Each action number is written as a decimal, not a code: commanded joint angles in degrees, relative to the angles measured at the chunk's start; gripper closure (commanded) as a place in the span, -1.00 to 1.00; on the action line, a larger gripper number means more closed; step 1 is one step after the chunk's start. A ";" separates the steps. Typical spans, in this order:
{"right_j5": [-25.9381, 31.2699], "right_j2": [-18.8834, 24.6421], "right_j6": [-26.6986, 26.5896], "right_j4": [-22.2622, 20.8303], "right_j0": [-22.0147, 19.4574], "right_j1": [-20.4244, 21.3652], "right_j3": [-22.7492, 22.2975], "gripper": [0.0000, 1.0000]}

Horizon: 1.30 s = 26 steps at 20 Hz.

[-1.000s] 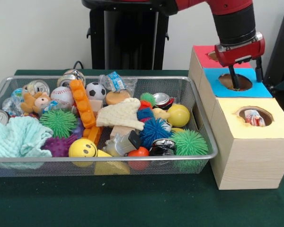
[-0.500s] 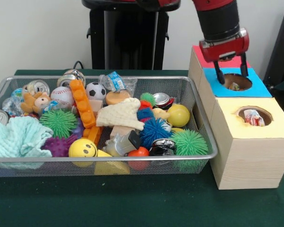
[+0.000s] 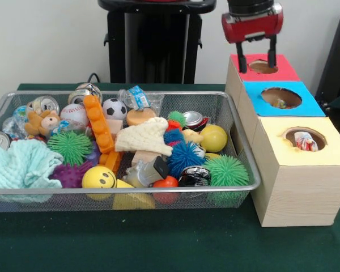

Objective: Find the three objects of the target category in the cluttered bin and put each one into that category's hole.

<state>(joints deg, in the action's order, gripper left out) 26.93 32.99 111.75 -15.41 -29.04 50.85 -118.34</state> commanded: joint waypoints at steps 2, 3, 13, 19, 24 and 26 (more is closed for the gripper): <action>2.21 -5.29 -0.41 -8.38 1.96 -1.77 1.31 -1.00; 0.17 -7.10 2.04 -9.63 4.29 -3.40 2.11 -1.00; 2.82 -14.72 9.76 -8.25 17.24 -1.85 6.25 -1.00; 1.69 -16.14 9.09 -5.67 18.33 -1.61 5.12 -1.00; 2.49 -15.43 8.08 -2.79 17.75 -1.99 5.56 -1.00; 3.06 -15.04 7.33 -1.70 17.23 -2.07 5.76 -1.00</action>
<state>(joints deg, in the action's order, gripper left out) 26.96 19.90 111.75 -19.95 -10.00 49.48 -117.68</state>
